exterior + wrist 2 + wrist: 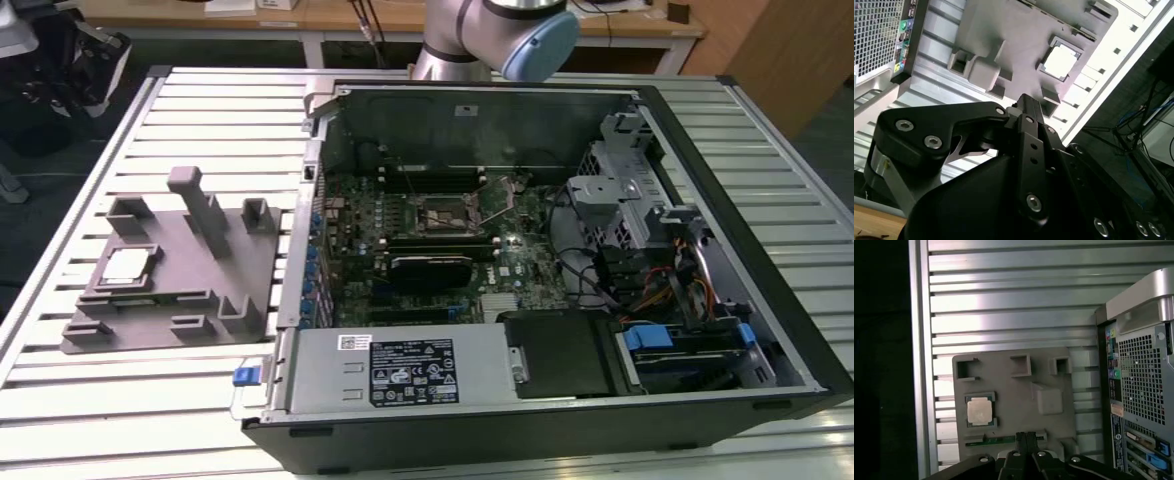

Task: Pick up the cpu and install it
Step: 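Reach for the cpu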

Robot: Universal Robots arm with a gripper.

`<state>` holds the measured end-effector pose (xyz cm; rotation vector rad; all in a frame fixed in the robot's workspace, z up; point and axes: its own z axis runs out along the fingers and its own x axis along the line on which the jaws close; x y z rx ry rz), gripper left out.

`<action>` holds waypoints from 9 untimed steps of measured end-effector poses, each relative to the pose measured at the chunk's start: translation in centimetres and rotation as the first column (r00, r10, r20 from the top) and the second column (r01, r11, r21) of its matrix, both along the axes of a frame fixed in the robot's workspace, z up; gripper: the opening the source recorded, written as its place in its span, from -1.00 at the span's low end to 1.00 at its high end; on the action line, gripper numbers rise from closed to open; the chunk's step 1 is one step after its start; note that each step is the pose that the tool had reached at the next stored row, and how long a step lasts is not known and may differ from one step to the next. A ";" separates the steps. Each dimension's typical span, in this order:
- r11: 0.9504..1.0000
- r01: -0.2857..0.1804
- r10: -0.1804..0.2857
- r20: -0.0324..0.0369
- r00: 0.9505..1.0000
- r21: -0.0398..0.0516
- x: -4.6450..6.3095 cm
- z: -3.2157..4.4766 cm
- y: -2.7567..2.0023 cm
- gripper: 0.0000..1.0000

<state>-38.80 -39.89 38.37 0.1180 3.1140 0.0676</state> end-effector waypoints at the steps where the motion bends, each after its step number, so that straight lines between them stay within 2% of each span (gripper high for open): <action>1: 1.000 0.000 0.000 0.000 1.000 0.000 -0.3 -0.01 0.00 -0.79; 9: 1.000 0.000 0.000 0.000 1.000 0.000 -2.6 -0.06 0.00 -0.79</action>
